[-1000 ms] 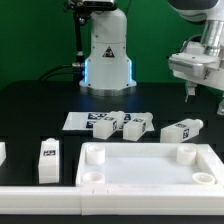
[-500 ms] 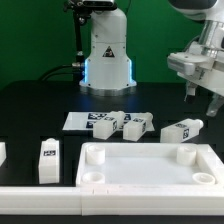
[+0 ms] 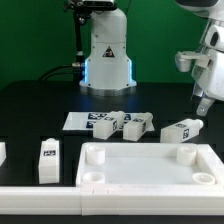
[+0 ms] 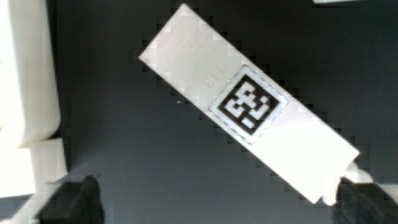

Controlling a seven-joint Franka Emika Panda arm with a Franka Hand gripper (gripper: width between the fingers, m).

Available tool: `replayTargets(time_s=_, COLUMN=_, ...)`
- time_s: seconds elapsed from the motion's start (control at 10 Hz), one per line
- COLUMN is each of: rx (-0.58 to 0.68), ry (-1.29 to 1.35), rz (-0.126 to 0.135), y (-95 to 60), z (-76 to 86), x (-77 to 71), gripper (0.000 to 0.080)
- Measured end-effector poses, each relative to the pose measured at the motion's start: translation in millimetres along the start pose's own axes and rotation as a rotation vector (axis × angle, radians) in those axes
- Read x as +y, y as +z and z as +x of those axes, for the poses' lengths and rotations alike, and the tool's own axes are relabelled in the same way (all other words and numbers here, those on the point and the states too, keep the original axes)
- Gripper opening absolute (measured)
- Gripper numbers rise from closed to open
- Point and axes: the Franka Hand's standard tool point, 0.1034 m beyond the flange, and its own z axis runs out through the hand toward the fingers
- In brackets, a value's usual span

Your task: Assemble desk

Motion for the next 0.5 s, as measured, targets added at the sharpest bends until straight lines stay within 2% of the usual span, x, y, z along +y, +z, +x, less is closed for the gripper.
replayTargets(time_s=0.1, rx=-0.001, ry=0.085, rz=0.012, y=0.6, z=-1.2, x=0.5, gripper=0.0649)
replayTargets(time_s=0.2, rx=-0.005, ry=0.232, rz=0.064, y=1.0, z=-8.4, x=12.6, gripper=0.0649)
replayTargets(time_s=0.3, rx=0.001, ry=0.420, rz=0.093, y=2.4, z=-11.2, x=23.9, gripper=0.0649)
replayTargets(time_s=0.5, rx=-0.036, ry=0.851, rz=0.192, y=2.2, z=-8.9, x=13.5, gripper=0.0649)
